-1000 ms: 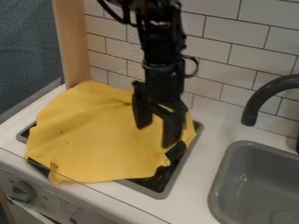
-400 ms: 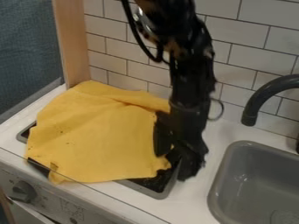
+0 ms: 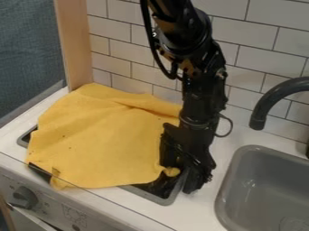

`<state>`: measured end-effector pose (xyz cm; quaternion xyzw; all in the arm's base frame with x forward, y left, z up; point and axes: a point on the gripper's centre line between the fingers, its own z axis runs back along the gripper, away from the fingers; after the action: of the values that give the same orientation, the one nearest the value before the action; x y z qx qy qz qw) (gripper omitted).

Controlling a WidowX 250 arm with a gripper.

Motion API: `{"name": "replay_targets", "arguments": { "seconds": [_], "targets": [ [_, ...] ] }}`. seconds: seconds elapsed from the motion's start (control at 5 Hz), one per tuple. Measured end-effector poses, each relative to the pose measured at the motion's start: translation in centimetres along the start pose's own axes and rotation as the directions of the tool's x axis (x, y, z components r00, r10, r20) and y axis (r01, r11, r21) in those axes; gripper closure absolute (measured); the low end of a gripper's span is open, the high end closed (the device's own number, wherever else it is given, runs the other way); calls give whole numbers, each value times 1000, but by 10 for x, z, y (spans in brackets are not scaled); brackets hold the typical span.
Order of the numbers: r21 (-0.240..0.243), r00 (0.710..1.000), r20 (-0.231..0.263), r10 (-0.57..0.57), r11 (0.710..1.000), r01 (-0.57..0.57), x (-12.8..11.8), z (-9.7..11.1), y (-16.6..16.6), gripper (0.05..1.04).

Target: Folded the cloth from the bottom right to the left

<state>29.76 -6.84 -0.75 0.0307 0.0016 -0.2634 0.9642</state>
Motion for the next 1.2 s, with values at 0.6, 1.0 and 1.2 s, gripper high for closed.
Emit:
{"name": "replay_targets", "arguments": {
  "seconds": [0.6, 1.0, 1.2],
  "targets": [
    [-22, 1000, 20, 19, 1000, -18, 4, -1, 13, 794],
    [-65, 999, 35, 0, 998, 2, 0, 6, 19, 1012],
    [-81, 998, 65, 22, 997, -17, -4, 22, 29, 1032]
  ]
}}
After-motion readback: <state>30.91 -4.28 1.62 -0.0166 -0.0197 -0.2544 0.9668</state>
